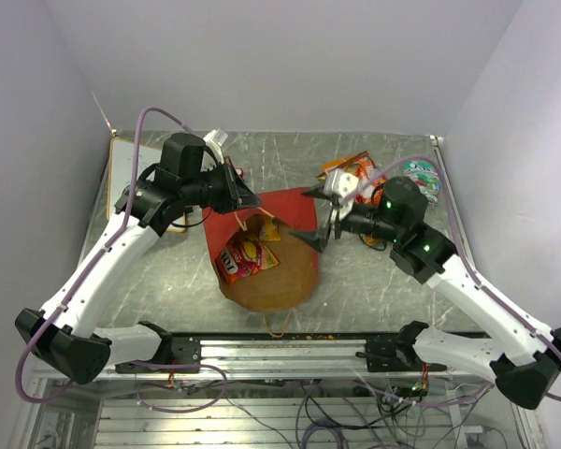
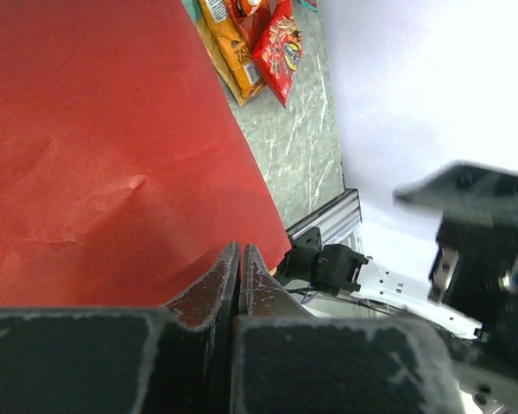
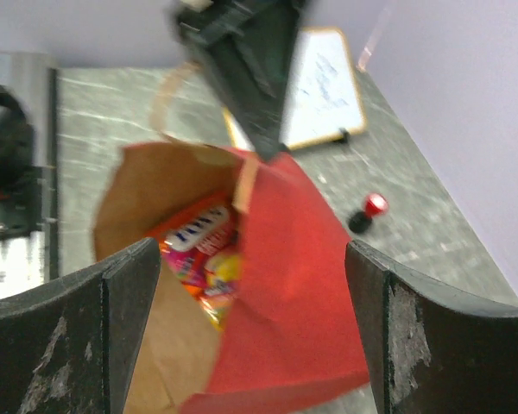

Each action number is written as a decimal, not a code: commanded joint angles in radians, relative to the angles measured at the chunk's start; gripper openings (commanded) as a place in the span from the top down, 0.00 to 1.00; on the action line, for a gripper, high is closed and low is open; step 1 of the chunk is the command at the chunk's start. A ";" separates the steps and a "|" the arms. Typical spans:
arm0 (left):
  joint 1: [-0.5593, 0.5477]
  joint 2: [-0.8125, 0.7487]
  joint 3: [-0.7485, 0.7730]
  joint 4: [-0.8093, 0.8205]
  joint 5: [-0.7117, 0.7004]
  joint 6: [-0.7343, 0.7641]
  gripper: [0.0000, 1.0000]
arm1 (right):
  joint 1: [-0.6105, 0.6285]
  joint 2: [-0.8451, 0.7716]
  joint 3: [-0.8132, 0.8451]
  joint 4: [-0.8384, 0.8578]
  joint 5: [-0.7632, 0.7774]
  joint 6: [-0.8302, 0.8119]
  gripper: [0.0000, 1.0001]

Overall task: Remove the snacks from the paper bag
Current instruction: Take out the snack from the paper bag.

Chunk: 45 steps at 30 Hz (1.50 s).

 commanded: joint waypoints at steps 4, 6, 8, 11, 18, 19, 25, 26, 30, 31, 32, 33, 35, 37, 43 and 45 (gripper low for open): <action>0.013 0.017 0.038 0.003 0.050 0.008 0.93 | 0.216 -0.081 -0.129 0.161 -0.099 0.060 0.12; 0.014 0.021 0.035 -0.002 0.045 0.014 0.93 | 0.289 -0.079 -0.175 0.205 -0.074 0.035 0.11; 0.015 0.029 0.052 -0.037 0.038 0.021 0.93 | 0.356 -0.050 -0.180 0.203 -0.034 0.016 0.11; 0.015 0.012 0.041 -0.013 0.033 -0.001 0.93 | 0.428 0.044 -0.156 0.168 -0.002 -0.023 0.10; 0.015 -0.051 -0.023 0.004 0.026 -0.034 0.93 | 0.513 0.228 -0.113 -0.019 0.054 -0.228 0.00; 0.014 -0.058 -0.030 0.012 0.022 -0.039 0.93 | 0.521 0.243 -0.114 -0.037 0.097 -0.252 0.00; 0.015 -0.046 -0.015 -0.005 0.044 -0.024 0.93 | 0.538 0.264 -0.188 0.053 0.348 -0.320 0.00; 0.015 -0.048 -0.018 -0.006 0.044 -0.021 0.93 | 0.538 0.267 -0.203 0.087 0.369 -0.325 0.00; 0.014 -0.058 -0.038 -0.020 0.021 -0.014 0.93 | 0.540 0.309 -0.252 0.219 0.442 -0.334 0.02; 0.014 -0.062 -0.047 -0.015 0.020 -0.023 0.93 | 0.539 0.327 -0.258 0.245 0.448 -0.345 0.05; 0.014 -0.072 -0.059 -0.003 0.028 -0.034 0.93 | 0.540 0.346 -0.256 0.259 0.449 -0.359 0.08; 0.014 -0.078 -0.068 0.009 0.038 -0.046 0.93 | 0.542 0.366 -0.247 0.263 0.454 -0.373 0.11; 0.014 -0.084 -0.072 0.024 0.052 -0.055 0.93 | 0.544 0.403 -0.230 0.278 0.470 -0.396 0.14; 0.014 -0.076 -0.056 0.006 0.057 -0.046 0.93 | 0.544 0.441 -0.228 0.314 0.487 -0.412 0.14; 0.014 -0.074 -0.053 0.014 0.074 -0.064 0.93 | 0.543 0.557 -0.215 0.388 0.521 -0.455 0.16; 0.015 -0.085 -0.060 0.017 0.074 -0.072 0.93 | 0.542 0.592 -0.203 0.400 0.532 -0.465 0.20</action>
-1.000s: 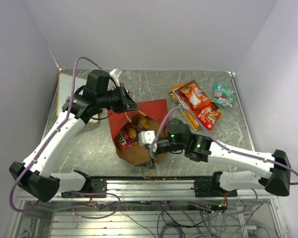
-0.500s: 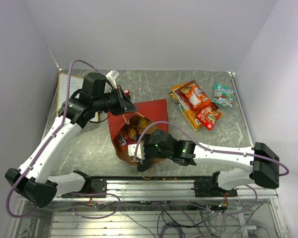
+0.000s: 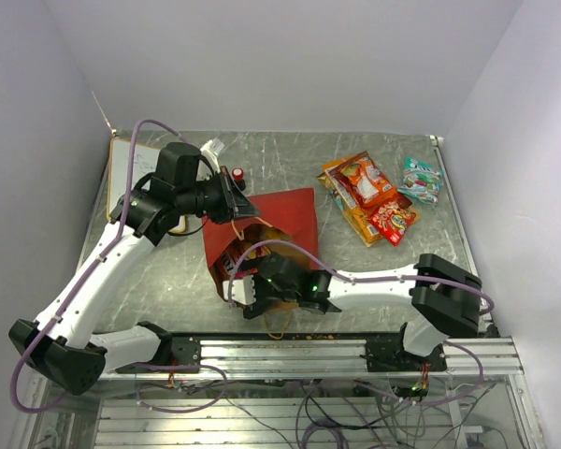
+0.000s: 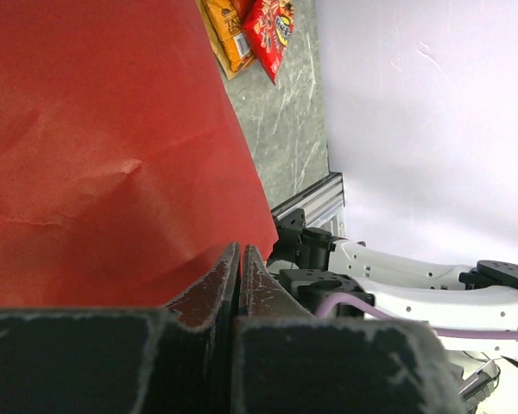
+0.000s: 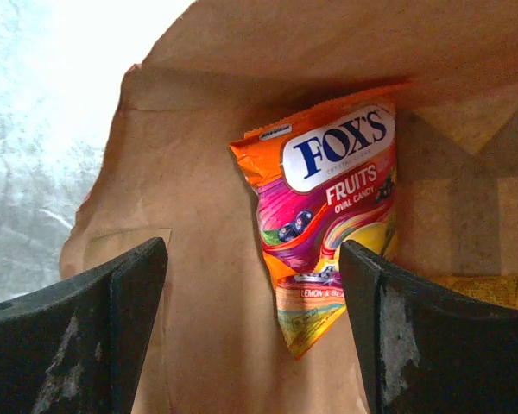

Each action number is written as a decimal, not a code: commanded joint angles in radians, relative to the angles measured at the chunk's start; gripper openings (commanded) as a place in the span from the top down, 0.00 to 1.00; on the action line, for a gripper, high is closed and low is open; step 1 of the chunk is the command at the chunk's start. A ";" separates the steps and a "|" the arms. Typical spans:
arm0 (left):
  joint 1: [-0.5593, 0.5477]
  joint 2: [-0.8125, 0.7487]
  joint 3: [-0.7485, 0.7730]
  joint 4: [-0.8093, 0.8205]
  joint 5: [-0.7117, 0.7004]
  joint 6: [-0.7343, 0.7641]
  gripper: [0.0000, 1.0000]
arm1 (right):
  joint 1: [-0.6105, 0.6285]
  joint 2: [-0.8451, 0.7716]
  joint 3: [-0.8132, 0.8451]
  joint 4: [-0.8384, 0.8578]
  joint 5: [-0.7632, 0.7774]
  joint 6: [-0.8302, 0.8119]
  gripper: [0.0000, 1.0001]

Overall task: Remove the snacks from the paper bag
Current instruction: Take out the snack from the paper bag.

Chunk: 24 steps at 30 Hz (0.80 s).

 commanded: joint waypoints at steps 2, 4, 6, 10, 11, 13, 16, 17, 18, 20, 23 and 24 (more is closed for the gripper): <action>0.010 -0.028 0.005 0.015 0.033 -0.018 0.93 | 0.004 0.078 0.054 0.082 0.053 -0.064 0.25; 0.010 -0.027 0.006 0.003 0.038 -0.011 0.93 | 0.004 0.111 0.082 0.071 0.071 -0.086 0.30; 0.009 -0.026 0.004 -0.006 0.040 -0.007 0.93 | 0.005 0.143 0.102 0.074 0.102 -0.102 0.32; 0.010 -0.029 -0.009 0.013 0.049 -0.017 0.93 | -0.005 0.186 0.108 0.116 0.135 -0.126 0.36; 0.010 -0.027 -0.009 0.016 0.051 -0.015 0.93 | -0.009 0.194 0.109 0.122 0.131 -0.126 0.37; 0.010 -0.012 0.003 0.001 0.051 -0.001 0.93 | -0.012 0.210 0.103 0.141 0.133 -0.134 0.37; 0.010 0.023 0.039 -0.048 0.043 0.042 0.93 | -0.018 0.236 0.087 0.181 0.148 -0.154 0.38; 0.010 0.035 0.057 -0.066 0.043 0.062 0.93 | -0.021 0.245 0.085 0.192 0.149 -0.156 0.39; 0.010 0.050 0.073 -0.083 0.043 0.077 0.93 | -0.026 0.250 0.082 0.205 0.149 -0.152 0.39; 0.009 0.075 0.112 -0.111 0.051 0.101 0.93 | -0.039 0.265 0.083 0.224 0.138 -0.138 0.43; 0.011 0.112 0.158 -0.163 0.056 0.145 0.93 | -0.053 0.291 0.094 0.235 0.144 -0.129 0.52; 0.013 0.121 0.173 -0.192 0.050 0.162 0.93 | -0.056 0.297 0.100 0.233 0.151 -0.125 0.57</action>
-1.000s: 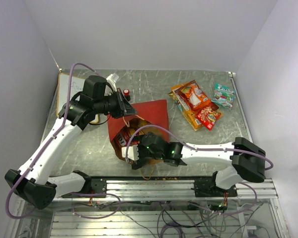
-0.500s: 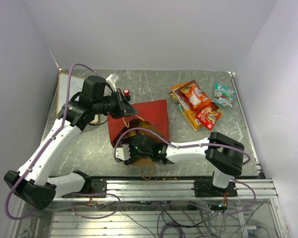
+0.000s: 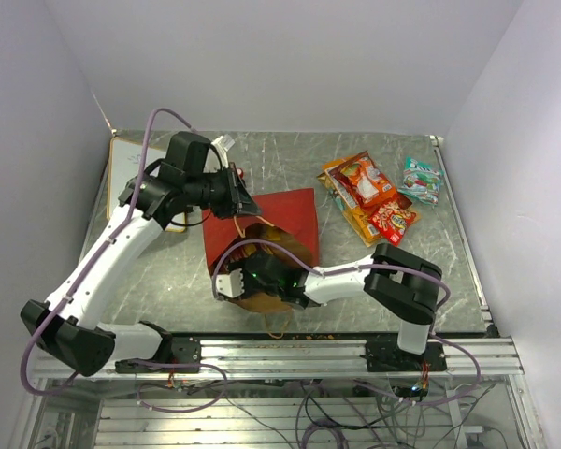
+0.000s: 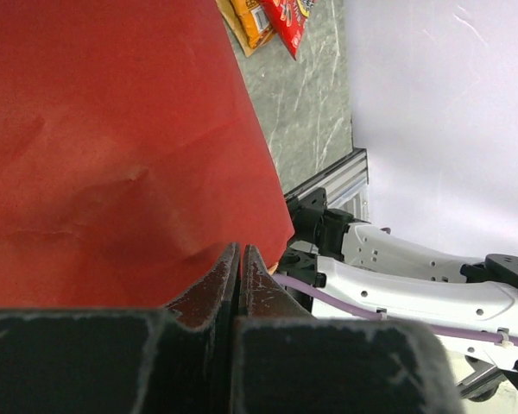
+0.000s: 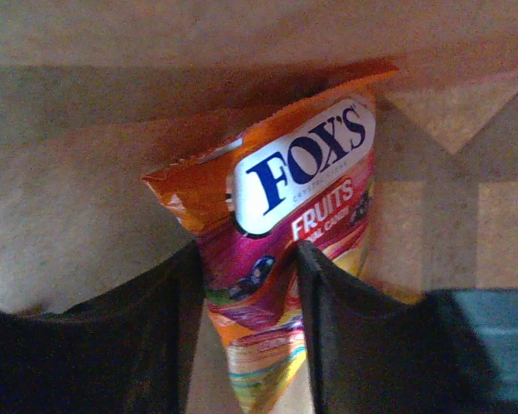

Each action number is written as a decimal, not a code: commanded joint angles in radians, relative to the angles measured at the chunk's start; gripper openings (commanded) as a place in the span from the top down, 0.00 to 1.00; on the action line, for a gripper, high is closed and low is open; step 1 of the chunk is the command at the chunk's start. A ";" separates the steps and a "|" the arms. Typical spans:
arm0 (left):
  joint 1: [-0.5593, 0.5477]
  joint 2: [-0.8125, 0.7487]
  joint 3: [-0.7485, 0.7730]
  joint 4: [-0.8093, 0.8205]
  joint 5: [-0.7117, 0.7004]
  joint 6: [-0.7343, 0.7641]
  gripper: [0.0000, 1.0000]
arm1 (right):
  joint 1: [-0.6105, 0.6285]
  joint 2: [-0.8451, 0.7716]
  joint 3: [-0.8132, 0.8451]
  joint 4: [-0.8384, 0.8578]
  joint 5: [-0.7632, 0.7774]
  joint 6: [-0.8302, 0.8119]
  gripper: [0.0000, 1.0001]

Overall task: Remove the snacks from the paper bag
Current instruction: Take out the snack from the paper bag.

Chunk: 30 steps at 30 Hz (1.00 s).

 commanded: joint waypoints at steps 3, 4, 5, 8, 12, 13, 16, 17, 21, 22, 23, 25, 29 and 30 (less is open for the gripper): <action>0.022 0.049 0.119 -0.146 0.000 0.128 0.93 | -0.040 0.026 0.014 0.051 -0.007 0.040 0.71; 0.025 0.050 0.126 -0.153 -0.001 0.131 0.93 | -0.045 0.019 0.013 0.043 -0.025 0.048 0.76; 0.026 0.049 0.127 -0.150 0.002 0.130 0.93 | -0.048 0.010 0.015 0.027 -0.052 0.058 0.81; 0.032 0.034 0.103 -0.124 0.019 0.113 0.93 | -0.053 -0.035 0.013 -0.036 -0.111 0.078 1.00; 0.043 0.007 0.055 -0.070 0.037 0.091 0.93 | -0.053 -0.144 -0.012 -0.126 -0.165 0.119 1.00; 0.046 0.002 0.045 -0.059 0.040 0.089 0.93 | -0.052 -0.174 -0.016 -0.157 -0.186 0.131 1.00; 0.054 -0.010 0.016 -0.037 0.049 0.091 0.93 | -0.050 -0.277 -0.031 -0.239 -0.267 0.175 1.00; 0.057 -0.012 0.012 -0.034 0.051 0.093 0.93 | -0.051 -0.311 -0.037 -0.266 -0.296 0.191 1.00; 0.065 -0.017 0.005 -0.013 0.062 0.094 0.93 | -0.049 -0.451 -0.053 -0.390 -0.395 0.245 1.00; 0.066 -0.017 0.002 -0.002 0.065 0.089 0.93 | -0.048 -0.486 -0.056 -0.416 -0.410 0.262 1.00; 0.066 -0.019 -0.002 0.009 0.070 0.083 0.93 | -0.047 -0.518 -0.056 -0.447 -0.425 0.274 1.00; 0.066 -0.022 -0.006 0.029 0.080 0.062 0.93 | -0.047 -0.585 -0.055 -0.488 -0.434 0.297 1.00; 0.066 -0.035 -0.029 0.081 0.093 0.032 0.93 | -0.047 -0.683 -0.022 -0.544 -0.419 0.323 1.00; 0.066 -0.035 -0.032 0.084 0.091 0.033 0.93 | -0.047 -0.698 -0.001 -0.561 -0.411 0.322 1.00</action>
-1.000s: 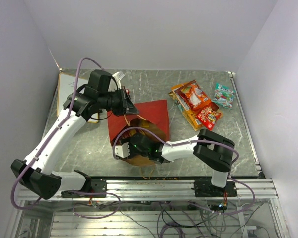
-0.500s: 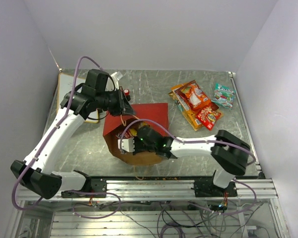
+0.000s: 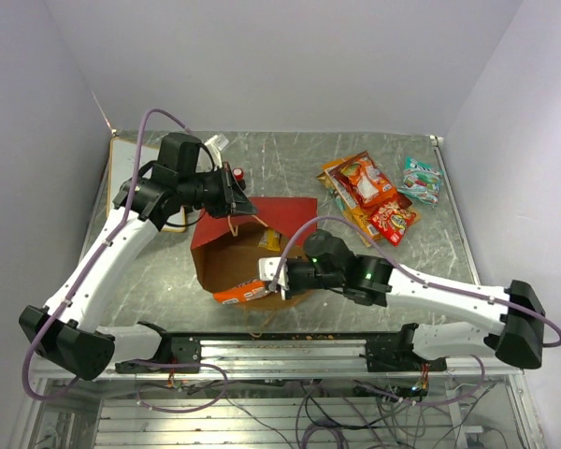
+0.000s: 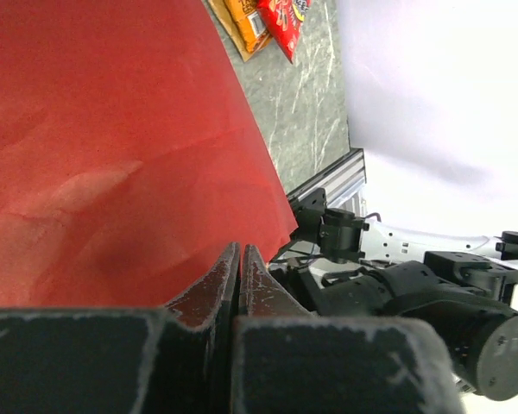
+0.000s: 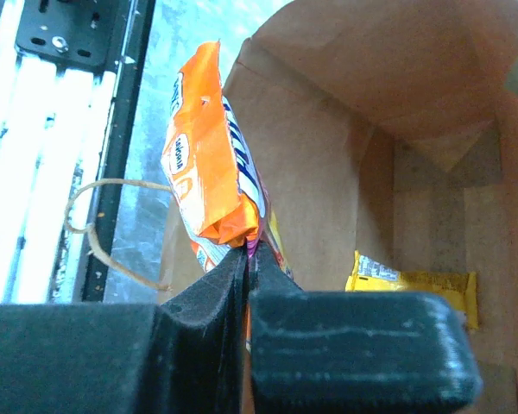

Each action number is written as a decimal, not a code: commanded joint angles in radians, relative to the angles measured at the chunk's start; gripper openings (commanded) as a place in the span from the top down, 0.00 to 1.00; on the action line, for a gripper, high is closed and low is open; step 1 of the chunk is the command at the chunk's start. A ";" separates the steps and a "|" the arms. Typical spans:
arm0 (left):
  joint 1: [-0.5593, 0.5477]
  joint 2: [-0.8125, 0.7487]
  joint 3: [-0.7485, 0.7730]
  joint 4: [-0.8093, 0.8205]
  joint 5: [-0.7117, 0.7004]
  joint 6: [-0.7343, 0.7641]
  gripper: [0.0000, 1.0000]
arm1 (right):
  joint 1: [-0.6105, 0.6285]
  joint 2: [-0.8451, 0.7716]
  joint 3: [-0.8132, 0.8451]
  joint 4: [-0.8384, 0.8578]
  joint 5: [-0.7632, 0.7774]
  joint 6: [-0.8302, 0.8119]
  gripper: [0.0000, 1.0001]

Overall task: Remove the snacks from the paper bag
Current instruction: Take out the snack from the paper bag.

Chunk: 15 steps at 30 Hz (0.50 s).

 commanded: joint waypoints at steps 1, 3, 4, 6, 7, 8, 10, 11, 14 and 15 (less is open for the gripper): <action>0.011 -0.029 -0.015 0.074 0.030 -0.021 0.93 | 0.002 -0.078 0.073 -0.088 -0.011 0.038 1.00; 0.011 -0.022 -0.009 0.052 0.015 -0.011 0.93 | 0.002 -0.097 0.129 -0.133 0.001 0.022 1.00; 0.011 -0.019 -0.007 0.048 0.009 -0.008 0.93 | 0.002 -0.102 0.169 -0.162 0.005 0.006 1.00; 0.012 -0.016 -0.006 0.045 -0.004 -0.004 0.93 | 0.002 -0.111 0.275 -0.221 0.011 -0.031 1.00; 0.013 -0.016 -0.006 0.046 -0.011 -0.005 0.93 | 0.002 -0.115 0.320 -0.250 0.013 -0.051 1.00; 0.013 -0.016 -0.007 0.049 -0.018 -0.008 0.93 | 0.001 -0.116 0.372 -0.286 0.016 -0.078 1.00; 0.015 -0.015 -0.010 0.055 -0.028 -0.014 0.93 | 0.002 -0.110 0.482 -0.367 0.020 -0.130 1.00; 0.016 -0.012 -0.009 0.056 -0.030 -0.016 0.93 | 0.001 -0.105 0.539 -0.416 0.029 -0.166 1.00; 0.019 -0.001 0.007 0.029 -0.050 0.002 0.93 | 0.002 -0.093 0.687 -0.521 0.085 -0.226 1.00; 0.020 0.001 0.013 0.015 -0.057 0.008 0.93 | 0.002 -0.096 0.716 -0.529 0.108 -0.240 1.00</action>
